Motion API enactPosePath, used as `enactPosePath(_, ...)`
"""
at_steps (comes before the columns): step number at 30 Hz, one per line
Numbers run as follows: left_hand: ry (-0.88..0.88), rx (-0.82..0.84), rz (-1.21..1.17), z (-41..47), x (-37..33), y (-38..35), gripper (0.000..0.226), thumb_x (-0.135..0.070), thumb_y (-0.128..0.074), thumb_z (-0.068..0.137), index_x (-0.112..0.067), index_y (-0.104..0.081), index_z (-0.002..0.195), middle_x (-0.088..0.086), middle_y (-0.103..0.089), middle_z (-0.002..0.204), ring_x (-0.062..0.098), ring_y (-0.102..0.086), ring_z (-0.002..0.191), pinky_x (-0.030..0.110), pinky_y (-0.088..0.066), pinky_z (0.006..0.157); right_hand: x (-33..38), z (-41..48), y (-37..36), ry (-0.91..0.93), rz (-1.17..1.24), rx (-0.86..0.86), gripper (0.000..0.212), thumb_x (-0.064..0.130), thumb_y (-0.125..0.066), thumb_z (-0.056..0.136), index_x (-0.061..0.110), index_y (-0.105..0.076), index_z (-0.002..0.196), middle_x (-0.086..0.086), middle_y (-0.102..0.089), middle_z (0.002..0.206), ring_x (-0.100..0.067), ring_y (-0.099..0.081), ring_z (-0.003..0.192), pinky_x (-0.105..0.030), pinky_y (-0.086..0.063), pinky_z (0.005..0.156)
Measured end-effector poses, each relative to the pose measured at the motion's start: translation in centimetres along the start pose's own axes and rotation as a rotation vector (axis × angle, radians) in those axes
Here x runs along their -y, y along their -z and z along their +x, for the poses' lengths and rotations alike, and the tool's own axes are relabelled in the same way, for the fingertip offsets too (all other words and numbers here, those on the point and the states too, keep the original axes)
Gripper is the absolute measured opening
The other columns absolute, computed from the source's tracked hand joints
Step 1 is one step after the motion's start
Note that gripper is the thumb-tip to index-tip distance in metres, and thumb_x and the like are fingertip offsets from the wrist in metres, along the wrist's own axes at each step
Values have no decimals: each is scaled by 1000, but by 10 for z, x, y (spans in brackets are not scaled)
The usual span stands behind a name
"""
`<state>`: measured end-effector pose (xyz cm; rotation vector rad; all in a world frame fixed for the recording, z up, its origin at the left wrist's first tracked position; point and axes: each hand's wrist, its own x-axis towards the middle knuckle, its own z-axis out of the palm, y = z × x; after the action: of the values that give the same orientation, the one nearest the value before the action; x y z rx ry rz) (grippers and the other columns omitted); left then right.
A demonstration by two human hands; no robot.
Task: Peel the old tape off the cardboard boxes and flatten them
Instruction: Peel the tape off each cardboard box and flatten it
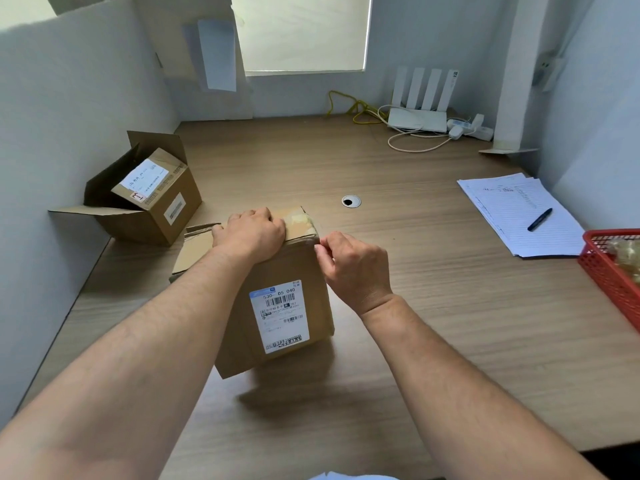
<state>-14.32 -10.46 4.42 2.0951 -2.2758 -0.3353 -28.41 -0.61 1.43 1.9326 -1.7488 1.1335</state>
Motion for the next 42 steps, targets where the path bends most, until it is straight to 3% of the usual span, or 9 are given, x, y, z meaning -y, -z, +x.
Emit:
enactPosePath(4,-88,-44,-100,-5,8,-1,56,-60,-31,94,-19,-48,128,7,-51,134,28,-44,123,47,-32,102,1,3,-3,-44,58,33,9,9,-68,74,6,-62,69,-7,-60,54,-26,-54,41,-24,-39,42)
enactPosePath(7,-273,75,-254,-16,28,8,83,-81,-42,73,-24,-44,134,2,-51,134,22,-47,121,49,-35,104,3,6,-4,-36,88,99,8,9,-65,78,4,-61,73,-9,-61,58,-28,-55,44,-25,-37,44)
enactPosePath(11,-329,155,-184,-13,38,17,107,-87,-44,54,-31,-36,144,-2,-46,140,21,-48,121,36,-42,95,0,8,-10,-65,179,210,13,17,-60,89,4,-63,92,-11,-67,80,-30,-63,70,-32,-44,60)
enactPosePath(14,-310,168,-178,-4,31,17,109,-88,-44,51,-35,-36,145,-6,-46,144,20,-47,124,28,-36,85,-7,7,-10,-74,202,223,21,19,-62,88,5,-63,105,-9,-69,89,-27,-64,80,-34,-47,69)
enactPosePath(20,-286,154,-166,6,29,15,112,-92,-40,45,-38,-38,144,-5,-49,142,21,-49,122,26,-34,81,-12,11,-12,-90,114,187,21,17,-62,88,5,-64,106,-10,-70,88,-29,-65,78,-33,-46,66)
enactPosePath(27,-279,151,-165,5,29,14,111,-90,-40,47,-37,-38,144,-2,-51,139,23,-51,121,28,-40,85,-3,23,-13,-35,65,156,8,10,-63,83,2,-64,82,-14,-66,70,-33,-61,57,-34,-45,51)
enactPosePath(35,-291,135,-129,-1,26,15,108,-88,-39,51,-35,-36,145,-3,-49,141,22,-49,123,29,-39,86,-6,28,-12,20,19,99,6,4,-66,76,2,-61,75,-12,-60,61,-31,-54,43,-29,-41,41)
enactPosePath(42,-271,147,-128,-7,25,15,106,-87,-40,53,-36,-33,146,-3,-47,141,23,-48,122,33,-43,90,-13,49,2,-95,64,-16,13,10,-54,88,-1,-62,88,-17,-64,77,-35,-60,62,-34,-44,54)
